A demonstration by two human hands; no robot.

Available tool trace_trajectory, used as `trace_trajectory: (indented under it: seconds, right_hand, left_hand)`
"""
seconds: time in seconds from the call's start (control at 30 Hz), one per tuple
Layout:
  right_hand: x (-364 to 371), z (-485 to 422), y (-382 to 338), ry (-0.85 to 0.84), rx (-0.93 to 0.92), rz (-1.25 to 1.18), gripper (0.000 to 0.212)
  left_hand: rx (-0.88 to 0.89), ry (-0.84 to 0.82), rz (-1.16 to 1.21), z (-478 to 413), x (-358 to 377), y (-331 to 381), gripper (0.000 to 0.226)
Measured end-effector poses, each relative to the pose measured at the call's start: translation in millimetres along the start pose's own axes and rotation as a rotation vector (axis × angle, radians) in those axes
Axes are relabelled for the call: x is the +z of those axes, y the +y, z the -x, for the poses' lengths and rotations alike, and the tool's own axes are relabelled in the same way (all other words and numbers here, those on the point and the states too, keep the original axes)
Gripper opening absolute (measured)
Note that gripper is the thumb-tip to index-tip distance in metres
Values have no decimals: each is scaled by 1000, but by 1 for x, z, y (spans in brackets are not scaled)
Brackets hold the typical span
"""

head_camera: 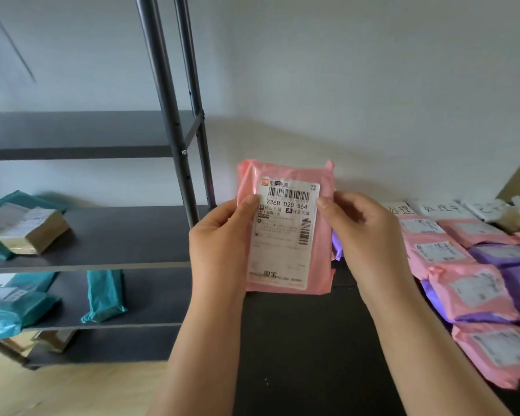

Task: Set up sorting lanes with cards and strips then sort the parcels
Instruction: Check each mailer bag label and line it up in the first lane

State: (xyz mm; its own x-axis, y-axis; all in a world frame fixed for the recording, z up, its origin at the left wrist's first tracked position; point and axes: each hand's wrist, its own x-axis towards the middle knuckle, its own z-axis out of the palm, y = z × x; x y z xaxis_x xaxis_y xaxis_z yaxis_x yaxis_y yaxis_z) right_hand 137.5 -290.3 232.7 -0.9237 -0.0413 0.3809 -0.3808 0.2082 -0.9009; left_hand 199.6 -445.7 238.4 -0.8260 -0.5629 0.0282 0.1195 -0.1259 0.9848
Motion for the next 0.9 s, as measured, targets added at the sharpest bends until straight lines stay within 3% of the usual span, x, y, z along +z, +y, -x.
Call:
trace_trajectory:
  seconds: [0.3,0.47,0.9]
  right_hand:
    - [-3,4,-6,126,-116,-1,23]
    - [3,2,-6,181,-151,79,13]
    - [8,-1,-16,104,-257,88,11]
  left_hand:
    - [-25,-75,86,1,-3,7,23]
    - [-2,-104,123,2,-6,8,27]
    - [26,-84,165,-6,-13,14,17]
